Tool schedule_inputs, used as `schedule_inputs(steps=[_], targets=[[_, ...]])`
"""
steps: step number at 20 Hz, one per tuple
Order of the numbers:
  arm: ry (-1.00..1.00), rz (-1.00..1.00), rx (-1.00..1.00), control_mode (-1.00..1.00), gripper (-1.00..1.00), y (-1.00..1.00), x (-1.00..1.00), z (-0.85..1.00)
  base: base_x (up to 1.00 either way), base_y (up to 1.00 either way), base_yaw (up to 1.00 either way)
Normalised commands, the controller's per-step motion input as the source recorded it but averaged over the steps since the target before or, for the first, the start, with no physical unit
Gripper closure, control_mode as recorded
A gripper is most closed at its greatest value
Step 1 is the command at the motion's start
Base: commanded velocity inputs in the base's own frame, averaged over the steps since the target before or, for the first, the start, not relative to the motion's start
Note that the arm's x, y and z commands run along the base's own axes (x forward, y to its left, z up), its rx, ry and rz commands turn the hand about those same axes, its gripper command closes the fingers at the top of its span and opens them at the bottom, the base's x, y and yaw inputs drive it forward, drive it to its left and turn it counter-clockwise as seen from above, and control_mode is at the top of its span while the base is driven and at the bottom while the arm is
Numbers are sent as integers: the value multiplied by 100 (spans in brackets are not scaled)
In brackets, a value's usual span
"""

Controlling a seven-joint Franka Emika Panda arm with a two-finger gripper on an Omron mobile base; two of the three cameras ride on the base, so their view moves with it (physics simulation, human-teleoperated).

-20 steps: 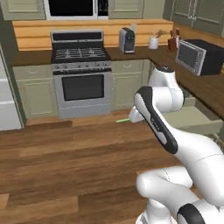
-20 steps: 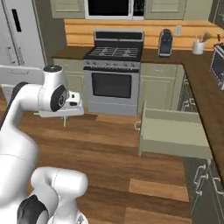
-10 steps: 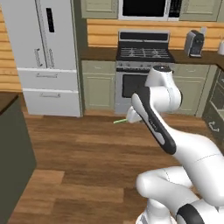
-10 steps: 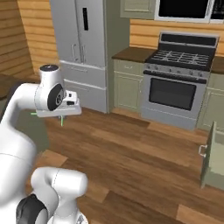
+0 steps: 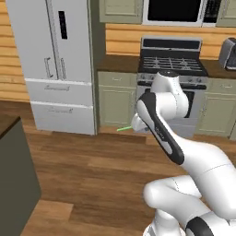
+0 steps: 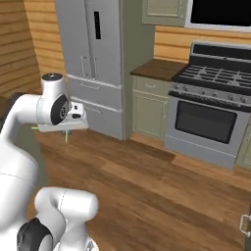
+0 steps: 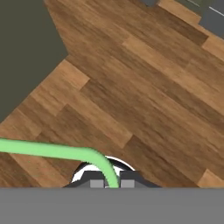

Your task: Take a straw from the drawer in front and place it inside the glass cup on the dining counter.

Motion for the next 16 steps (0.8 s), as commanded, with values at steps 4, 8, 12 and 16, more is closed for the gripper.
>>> schedule_inputs(steps=[4,8,12,16], targets=[[0,0,0,100,100,0,0,0,100,31,16],[0,0,0,100,100,0,0,0,100,45,11],[0,0,0,100,100,0,0,0,100,59,10],[0,0,0,100,100,0,0,0,100,60,16]])
